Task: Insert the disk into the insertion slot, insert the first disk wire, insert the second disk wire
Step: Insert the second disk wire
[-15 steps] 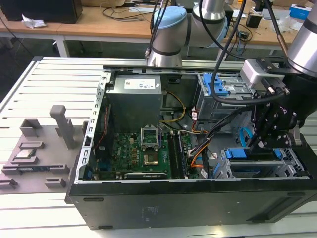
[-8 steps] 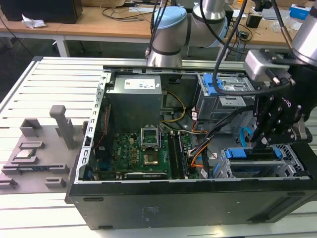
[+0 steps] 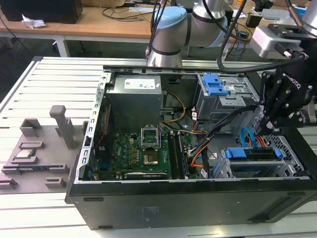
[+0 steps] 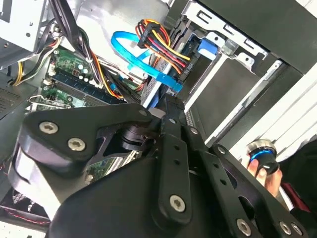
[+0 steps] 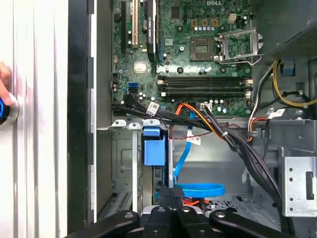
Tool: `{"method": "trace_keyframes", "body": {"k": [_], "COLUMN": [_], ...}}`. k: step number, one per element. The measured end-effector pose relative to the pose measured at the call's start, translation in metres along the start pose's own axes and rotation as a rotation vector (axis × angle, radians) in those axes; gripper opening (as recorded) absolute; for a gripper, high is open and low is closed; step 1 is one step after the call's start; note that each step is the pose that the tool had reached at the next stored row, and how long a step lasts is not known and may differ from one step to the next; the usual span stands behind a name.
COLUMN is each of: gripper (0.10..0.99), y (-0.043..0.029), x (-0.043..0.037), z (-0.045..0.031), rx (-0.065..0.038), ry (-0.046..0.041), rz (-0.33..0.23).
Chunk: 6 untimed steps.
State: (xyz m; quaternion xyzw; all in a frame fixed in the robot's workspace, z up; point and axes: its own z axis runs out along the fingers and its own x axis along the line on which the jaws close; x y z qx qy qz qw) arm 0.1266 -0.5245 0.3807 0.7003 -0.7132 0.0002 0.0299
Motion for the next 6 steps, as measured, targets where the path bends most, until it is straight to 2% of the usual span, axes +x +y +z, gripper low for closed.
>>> {"method": "trace_keyframes", "body": {"k": [6], "gripper": [0.106], "y": [0.0], "x": [0.0], "z": [-0.0002], "rx": [0.0], "ry": [0.0002], "rz": [0.0]}}
